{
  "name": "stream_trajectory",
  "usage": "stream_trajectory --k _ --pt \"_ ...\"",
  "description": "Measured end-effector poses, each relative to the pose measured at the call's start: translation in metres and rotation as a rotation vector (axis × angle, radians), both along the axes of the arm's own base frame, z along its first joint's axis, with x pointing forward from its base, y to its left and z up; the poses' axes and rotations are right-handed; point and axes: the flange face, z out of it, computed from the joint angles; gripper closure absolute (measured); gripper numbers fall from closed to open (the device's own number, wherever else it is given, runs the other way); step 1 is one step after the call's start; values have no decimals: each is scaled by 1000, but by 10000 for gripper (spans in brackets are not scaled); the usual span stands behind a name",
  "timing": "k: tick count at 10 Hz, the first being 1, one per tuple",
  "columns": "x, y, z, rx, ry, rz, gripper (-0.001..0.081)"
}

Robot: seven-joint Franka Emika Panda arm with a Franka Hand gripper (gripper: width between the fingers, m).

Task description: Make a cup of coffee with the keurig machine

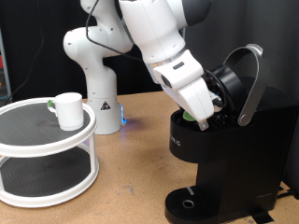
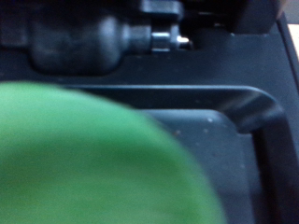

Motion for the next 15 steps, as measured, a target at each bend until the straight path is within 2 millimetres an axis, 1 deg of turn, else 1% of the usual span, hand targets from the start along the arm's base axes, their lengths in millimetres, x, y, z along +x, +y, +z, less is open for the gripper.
stream_trajectory --k 1,2,4,6,9,11,13,15 --pt "1 0 1 2 -4 -1 28" --pt "1 0 1 6 -7 -1 7" --pt "0 -2 4 24 -17 6 5" --pt "-3 -3 11 44 0 25 5" --pt "-16 -5 28 86 28 84 5" --pt "-25 -6 35 80 37 112 5" --pt "-30 -6 32 60 43 124 5" --pt "-31 -4 25 45 35 113 5"
